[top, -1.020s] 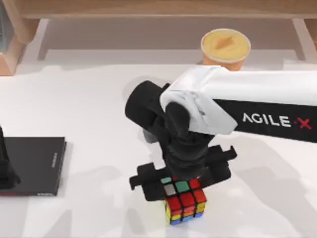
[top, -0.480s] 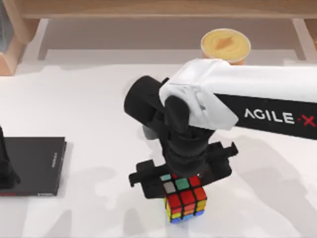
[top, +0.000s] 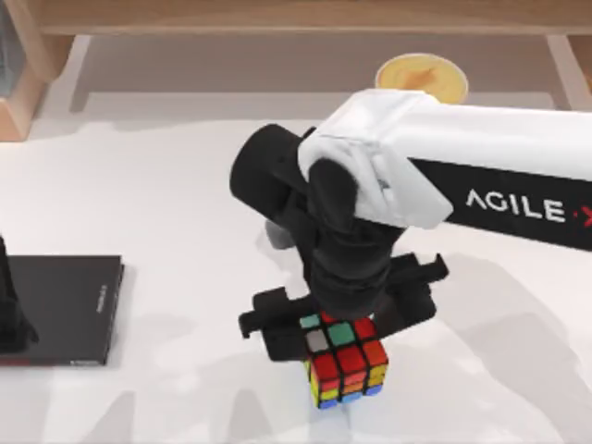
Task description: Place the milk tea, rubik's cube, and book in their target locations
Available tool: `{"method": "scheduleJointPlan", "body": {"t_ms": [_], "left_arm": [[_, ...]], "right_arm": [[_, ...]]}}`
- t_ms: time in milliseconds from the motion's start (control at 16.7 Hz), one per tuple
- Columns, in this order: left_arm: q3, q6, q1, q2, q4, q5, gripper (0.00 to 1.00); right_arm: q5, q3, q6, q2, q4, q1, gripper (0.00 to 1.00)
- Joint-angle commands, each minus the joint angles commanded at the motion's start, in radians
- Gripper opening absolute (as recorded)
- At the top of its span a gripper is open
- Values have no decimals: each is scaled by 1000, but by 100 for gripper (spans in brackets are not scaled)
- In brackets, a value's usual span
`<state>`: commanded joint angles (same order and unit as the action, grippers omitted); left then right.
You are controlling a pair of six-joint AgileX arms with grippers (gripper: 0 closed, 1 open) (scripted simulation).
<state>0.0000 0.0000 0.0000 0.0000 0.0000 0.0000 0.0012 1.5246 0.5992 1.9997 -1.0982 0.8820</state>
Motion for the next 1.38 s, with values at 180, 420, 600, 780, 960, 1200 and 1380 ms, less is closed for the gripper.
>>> {"method": "scheduleJointPlan", "body": {"t_ms": [180,420,600,780,960,1200,1380], "left_arm": [[0,0,0,0,0,0,100],[0,0,0,0,0,0,100],[0,0,0,0,0,0,100],[0,0,0,0,0,0,100],[0,0,0,0,0,0,100],[0,0,0,0,0,0,100],[0,0,0,0,0,0,100]], "right_arm": [[23,9,-20,-6,35,-7,0],[136,47,-115,-35,223,-47,0],[259,86,-220,-72,442,-92,0],[394,124,-340,-116,705,-143,0],[521,156,-455,-163,949,-191,0],[639,183,-560,-207,1134,-240,0],[660,186,-580,-211,1164,-253,0]]}}
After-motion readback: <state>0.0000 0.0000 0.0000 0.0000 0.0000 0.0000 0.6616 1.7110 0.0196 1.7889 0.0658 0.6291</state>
